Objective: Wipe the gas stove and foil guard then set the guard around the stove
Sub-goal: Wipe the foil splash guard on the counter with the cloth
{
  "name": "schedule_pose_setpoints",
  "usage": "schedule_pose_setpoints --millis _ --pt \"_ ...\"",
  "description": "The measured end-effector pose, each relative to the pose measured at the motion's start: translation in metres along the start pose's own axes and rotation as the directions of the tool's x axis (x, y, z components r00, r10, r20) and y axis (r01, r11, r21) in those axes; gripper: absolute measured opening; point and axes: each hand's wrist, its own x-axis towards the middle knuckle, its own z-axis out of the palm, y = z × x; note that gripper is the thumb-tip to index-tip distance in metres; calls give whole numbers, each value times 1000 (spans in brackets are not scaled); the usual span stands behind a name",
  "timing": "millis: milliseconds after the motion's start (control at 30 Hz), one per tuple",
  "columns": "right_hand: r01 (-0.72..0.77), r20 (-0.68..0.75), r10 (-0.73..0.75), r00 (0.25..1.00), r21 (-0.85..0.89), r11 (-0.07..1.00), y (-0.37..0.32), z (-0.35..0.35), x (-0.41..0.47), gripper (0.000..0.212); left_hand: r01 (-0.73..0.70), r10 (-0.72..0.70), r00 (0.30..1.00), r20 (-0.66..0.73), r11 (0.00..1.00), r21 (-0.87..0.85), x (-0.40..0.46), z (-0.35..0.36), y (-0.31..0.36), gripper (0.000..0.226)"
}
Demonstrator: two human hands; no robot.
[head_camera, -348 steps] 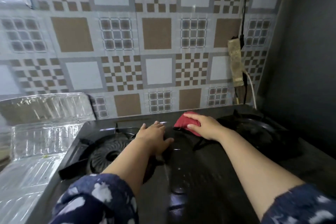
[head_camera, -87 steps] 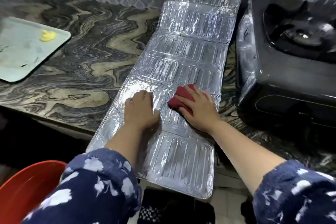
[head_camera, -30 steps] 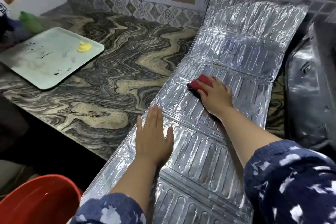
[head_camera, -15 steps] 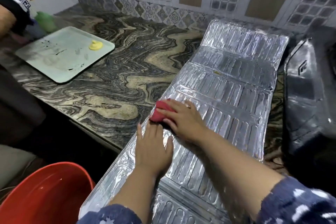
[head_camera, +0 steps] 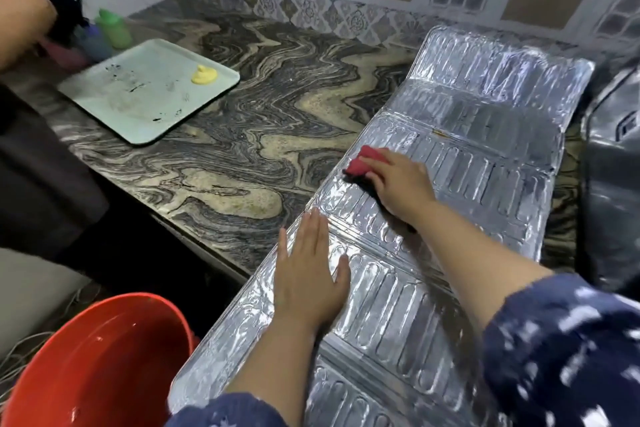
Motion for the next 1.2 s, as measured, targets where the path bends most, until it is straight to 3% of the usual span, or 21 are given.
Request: schedule_pose_setpoints --millis 200,500,667,800,1033,1200 --pt "190 31 -189 982 -41 981 -36 10 -94 47 -6 5 1000 16 999 47 -11 0 -3 76" --pt "16 60 -17 998 12 1000 -5 1 -98 41 6 -6 1000 -16 1000 -4 -28 -2 -3 72" --pt "-8 55 10 998 -30 1000 3 -8 -118 41 48 -51 993 110 998 28 -15 -18 2 88" --pt "-25 39 27 999 -29 999 10 -12 -129 41 -10 6 997 78 999 51 14 -28 28 84" --pt "-118 20 119 993 -43 992 50 -17 -125 42 -164 155 977 149 985 51 68 -3 72 71" --pt "-187 -9 187 982 -36 982 73 -19 -99 43 -206 200 973 119 978 39 89 15 74 77"
